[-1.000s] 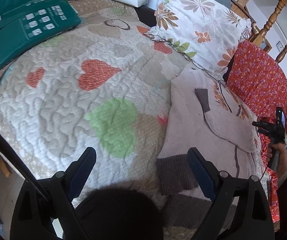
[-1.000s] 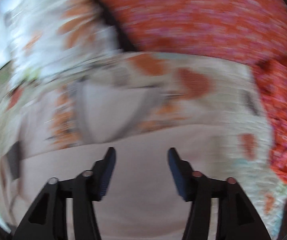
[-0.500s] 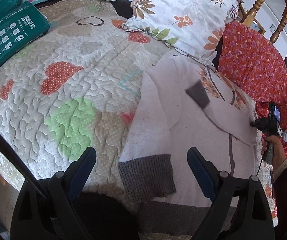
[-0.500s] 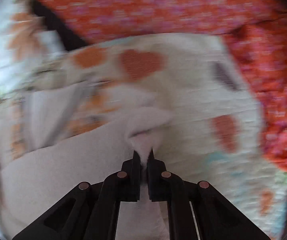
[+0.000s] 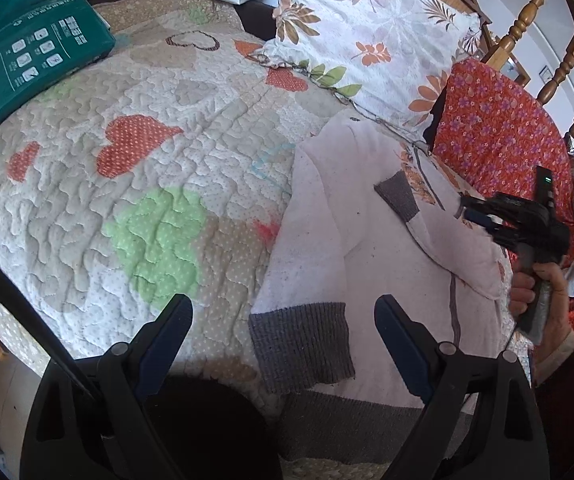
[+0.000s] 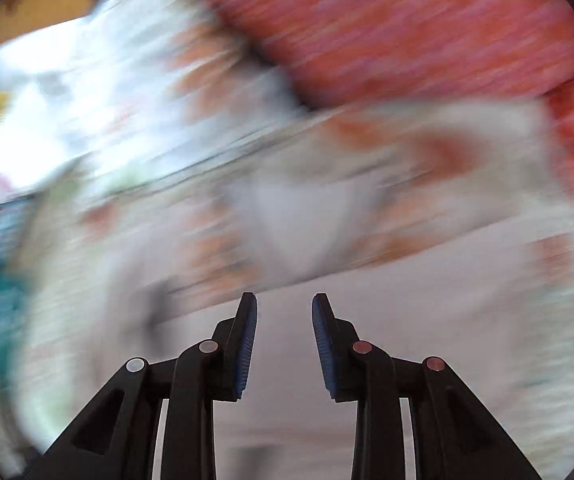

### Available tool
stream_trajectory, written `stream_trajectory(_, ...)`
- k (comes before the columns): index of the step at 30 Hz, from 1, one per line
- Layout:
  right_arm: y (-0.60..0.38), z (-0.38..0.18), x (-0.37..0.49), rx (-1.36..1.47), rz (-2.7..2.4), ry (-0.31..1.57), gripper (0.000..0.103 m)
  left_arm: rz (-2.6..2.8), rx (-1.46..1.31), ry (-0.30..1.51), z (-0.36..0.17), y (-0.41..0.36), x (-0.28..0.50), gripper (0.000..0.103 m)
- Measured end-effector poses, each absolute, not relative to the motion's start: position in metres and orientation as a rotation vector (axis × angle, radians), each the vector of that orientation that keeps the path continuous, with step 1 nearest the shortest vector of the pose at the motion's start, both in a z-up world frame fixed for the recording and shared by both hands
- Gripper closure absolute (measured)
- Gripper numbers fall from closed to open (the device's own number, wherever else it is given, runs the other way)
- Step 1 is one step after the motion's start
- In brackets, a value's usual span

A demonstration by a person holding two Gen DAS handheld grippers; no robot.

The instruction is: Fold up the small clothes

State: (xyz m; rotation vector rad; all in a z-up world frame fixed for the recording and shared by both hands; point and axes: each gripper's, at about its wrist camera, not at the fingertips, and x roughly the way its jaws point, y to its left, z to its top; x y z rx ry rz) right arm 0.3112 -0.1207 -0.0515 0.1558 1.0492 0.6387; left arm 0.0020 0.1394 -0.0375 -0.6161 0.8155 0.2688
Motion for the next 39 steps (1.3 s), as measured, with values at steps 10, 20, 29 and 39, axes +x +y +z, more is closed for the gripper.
stream_trajectory(10,0.024,-0.072,0.226,-0.472,0.704,0.794,0.072,0.338,-0.669,0.779,-0.043,0.178,-0.031,0.011)
stream_trajectory(20,0.002,-0.044,0.264,-0.320,0.619,0.842,0.096,0.344,-0.723,0.756,-0.049,0.194,-0.045,0.011)
stream_trajectory(29,0.022,-0.028,0.247,-0.150,0.731,0.962,0.093,0.330,-0.746,0.716,-0.037,0.191,-0.064,0.011)
stream_trajectory(39,0.033,-0.072,0.162,-0.126,0.943,1.149,0.060,0.417,-0.785,0.673,-0.031,0.212,-0.103,0.011)
